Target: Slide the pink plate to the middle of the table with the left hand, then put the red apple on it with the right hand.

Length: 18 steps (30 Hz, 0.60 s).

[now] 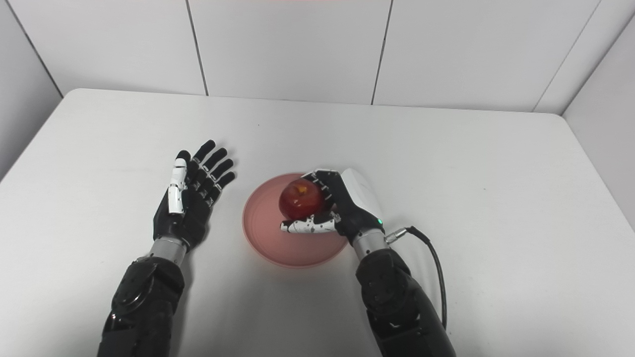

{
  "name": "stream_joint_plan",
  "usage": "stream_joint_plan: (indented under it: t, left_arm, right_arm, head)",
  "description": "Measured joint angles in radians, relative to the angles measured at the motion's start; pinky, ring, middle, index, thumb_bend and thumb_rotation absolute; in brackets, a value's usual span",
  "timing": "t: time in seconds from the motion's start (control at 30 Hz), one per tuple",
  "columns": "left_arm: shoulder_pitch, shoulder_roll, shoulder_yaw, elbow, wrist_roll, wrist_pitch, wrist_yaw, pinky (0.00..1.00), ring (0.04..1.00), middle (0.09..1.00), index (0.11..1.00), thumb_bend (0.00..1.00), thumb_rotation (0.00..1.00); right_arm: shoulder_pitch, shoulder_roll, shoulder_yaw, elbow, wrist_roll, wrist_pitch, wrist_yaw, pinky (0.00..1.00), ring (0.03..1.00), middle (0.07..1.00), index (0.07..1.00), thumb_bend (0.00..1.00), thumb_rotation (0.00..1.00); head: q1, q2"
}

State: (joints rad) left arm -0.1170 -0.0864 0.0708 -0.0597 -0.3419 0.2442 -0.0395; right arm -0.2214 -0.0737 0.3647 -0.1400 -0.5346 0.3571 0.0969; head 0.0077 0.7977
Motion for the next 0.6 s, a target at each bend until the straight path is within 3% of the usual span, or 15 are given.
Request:
stream_joint_plan:
  t: [0.6]
  left_arm:
    - [0.000, 0.000, 0.003, 0.000, 0.001, 0.000, 0.001, 0.87, 0.865, 0.867, 0.855, 0.43, 1.00]
  right_arm:
    - [0.000, 0.000, 0.054, 0.025, -0.043, -0.051, -0.005, 0.30, 0.393, 0.483, 0.489, 0.51, 0.13]
  head:
    - [0.009, -0.011]
